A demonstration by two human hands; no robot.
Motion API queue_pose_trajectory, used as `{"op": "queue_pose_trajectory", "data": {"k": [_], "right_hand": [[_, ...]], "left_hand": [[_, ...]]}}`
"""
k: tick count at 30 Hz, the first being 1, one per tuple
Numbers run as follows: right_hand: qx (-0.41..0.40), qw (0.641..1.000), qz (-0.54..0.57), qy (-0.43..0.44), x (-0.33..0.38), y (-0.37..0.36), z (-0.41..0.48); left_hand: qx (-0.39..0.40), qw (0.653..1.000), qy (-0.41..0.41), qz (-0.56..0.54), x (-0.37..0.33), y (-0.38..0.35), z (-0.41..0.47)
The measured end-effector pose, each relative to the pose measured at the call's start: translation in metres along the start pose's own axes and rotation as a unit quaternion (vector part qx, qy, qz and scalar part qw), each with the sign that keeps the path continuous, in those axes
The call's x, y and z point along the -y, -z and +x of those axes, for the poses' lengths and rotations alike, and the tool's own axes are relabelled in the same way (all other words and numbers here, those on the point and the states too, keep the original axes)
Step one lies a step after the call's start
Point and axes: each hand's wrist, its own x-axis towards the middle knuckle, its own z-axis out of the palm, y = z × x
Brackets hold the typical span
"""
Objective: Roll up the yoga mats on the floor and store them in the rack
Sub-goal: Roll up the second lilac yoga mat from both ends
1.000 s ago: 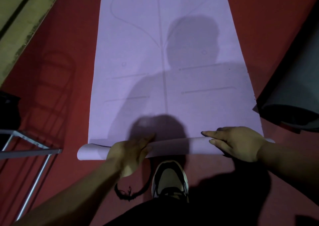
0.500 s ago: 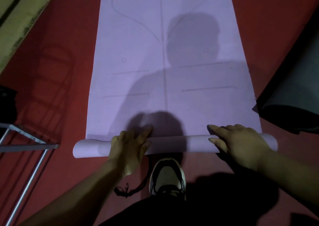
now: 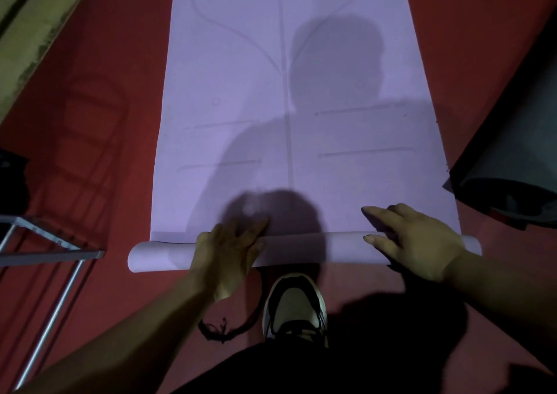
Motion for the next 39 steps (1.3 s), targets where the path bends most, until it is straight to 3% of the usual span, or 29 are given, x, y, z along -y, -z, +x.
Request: {"op": "queue_pose_trajectory", "data": {"k": [3, 6, 12, 19, 27, 31, 33, 36, 39], "right_hand": [[-0.095, 0.994, -0.017, 0.044, -0.004, -0.012, 0.001], [-0.117, 0.990, 0.003, 0.076, -0.001, -0.013, 0.000], [-0.164, 0.975, -0.015, 0.146, 0.002, -0.018, -0.005], [-0.107, 0.970, -0.080, 0.203, -0.008, -0.010, 0.000], [-0.167, 0.968, -0.097, 0.162, 0.012, -0.013, -0.006], [-0.147, 0.977, -0.093, 0.122, 0.020, -0.016, -0.012], [-0.119, 0.983, -0.082, 0.114, 0.017, -0.011, -0.004], [-0.063, 0.991, -0.066, 0.098, 0.015, -0.001, 0.007], [0.003, 0.995, -0.056, 0.077, 0.012, 0.008, 0.016]], "left_hand": [[-0.074, 0.997, 0.024, -0.013, -0.006, 0.000, -0.001], [-0.142, 0.988, -0.001, -0.061, -0.020, 0.000, -0.005], [-0.193, 0.971, -0.029, -0.136, -0.015, -0.009, -0.013], [-0.087, 0.990, -0.072, -0.082, -0.001, -0.001, -0.010], [0.046, 0.992, -0.069, -0.097, 0.007, 0.016, 0.025], [0.129, 0.983, -0.061, -0.118, 0.012, 0.023, 0.034], [0.089, 0.991, -0.050, -0.092, 0.008, 0.025, 0.029], [-0.033, 0.999, 0.013, -0.009, -0.008, 0.030, 0.015], [-0.060, 0.997, 0.042, -0.013, -0.015, 0.025, -0.001]]}}
